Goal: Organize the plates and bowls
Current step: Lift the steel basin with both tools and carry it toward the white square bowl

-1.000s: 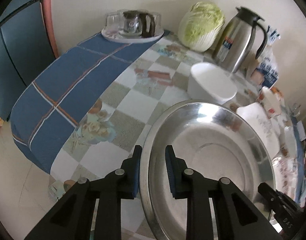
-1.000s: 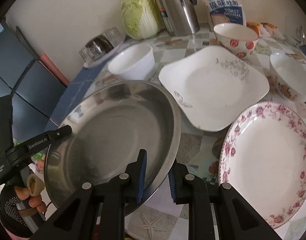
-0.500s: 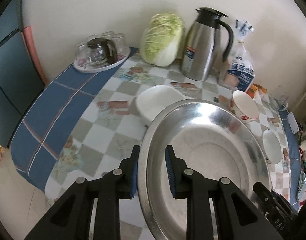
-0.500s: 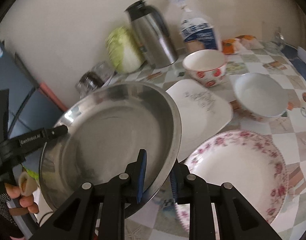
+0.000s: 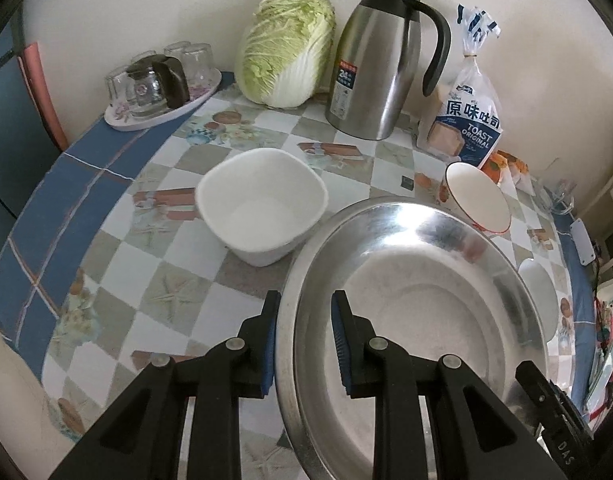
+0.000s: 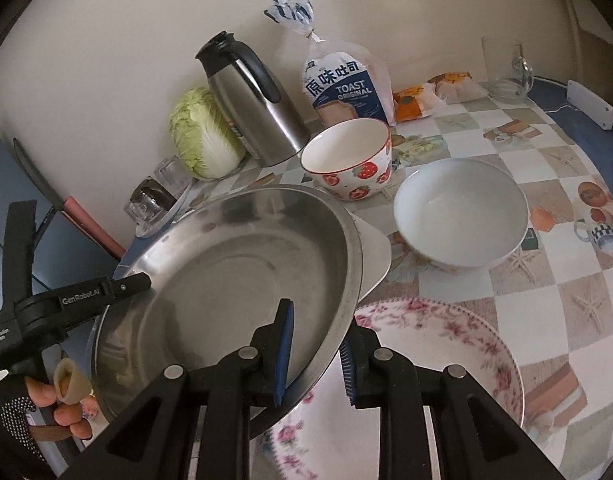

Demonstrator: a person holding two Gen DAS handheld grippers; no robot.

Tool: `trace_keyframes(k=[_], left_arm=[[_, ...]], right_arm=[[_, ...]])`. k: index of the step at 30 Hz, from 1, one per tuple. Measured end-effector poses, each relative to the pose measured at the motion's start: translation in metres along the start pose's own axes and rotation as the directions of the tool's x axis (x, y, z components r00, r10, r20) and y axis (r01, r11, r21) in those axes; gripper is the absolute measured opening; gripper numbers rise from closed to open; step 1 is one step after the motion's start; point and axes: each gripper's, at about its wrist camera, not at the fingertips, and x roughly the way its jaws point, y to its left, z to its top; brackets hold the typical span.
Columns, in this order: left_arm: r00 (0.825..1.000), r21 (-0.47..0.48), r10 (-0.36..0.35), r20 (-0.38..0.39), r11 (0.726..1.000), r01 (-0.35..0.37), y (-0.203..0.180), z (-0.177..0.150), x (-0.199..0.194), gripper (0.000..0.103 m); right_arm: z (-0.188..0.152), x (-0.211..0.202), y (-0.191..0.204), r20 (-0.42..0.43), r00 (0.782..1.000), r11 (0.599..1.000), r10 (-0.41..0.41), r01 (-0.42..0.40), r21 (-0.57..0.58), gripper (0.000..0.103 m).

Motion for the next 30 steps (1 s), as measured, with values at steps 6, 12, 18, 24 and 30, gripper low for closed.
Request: trace_keyframes(k=[6, 12, 18, 24, 30], left_arm=[[1.0, 0.004, -0.025, -0.003, 1.0, 0.025, -0.008, 0.009, 0.018, 0.025], [0.999, 0.008, -0.032, -0.015, 0.999, 0.032, -0.012, 0.016, 0.034, 0.025], [0.999, 0.001, -0.049, -0.022, 0.999, 0.049, -0.011, 0.021, 0.043, 0.025], [0.998, -0.002, -0.059, -0.03, 0.998, 0.059, -0.013, 0.024, 0.051, 0.025], [0.997, -0.008, -0.067, -0.043, 0.998, 0.067, -0.012, 0.023, 0.056, 0.025]], right_arm=[[0.008, 0.011, -0.012, 0.007, 1.0, 1.0, -0.01, 0.009, 0.007, 0.024], [0.015, 0.023, -0.02, 0.007, 0.999, 0.999, -0.033, 0.033, 0.013, 0.024], [0.019, 0.031, -0.022, 0.004, 0.999, 0.999, -0.048, 0.048, 0.012, 0.024], [0.022, 0.036, -0.021, 0.001, 0.997, 0.997, -0.075, 0.075, -0.003, 0.024], [0.024, 0.036, -0.019, 0.004, 0.996, 0.996, -0.09, 0.09, -0.016, 0.024]])
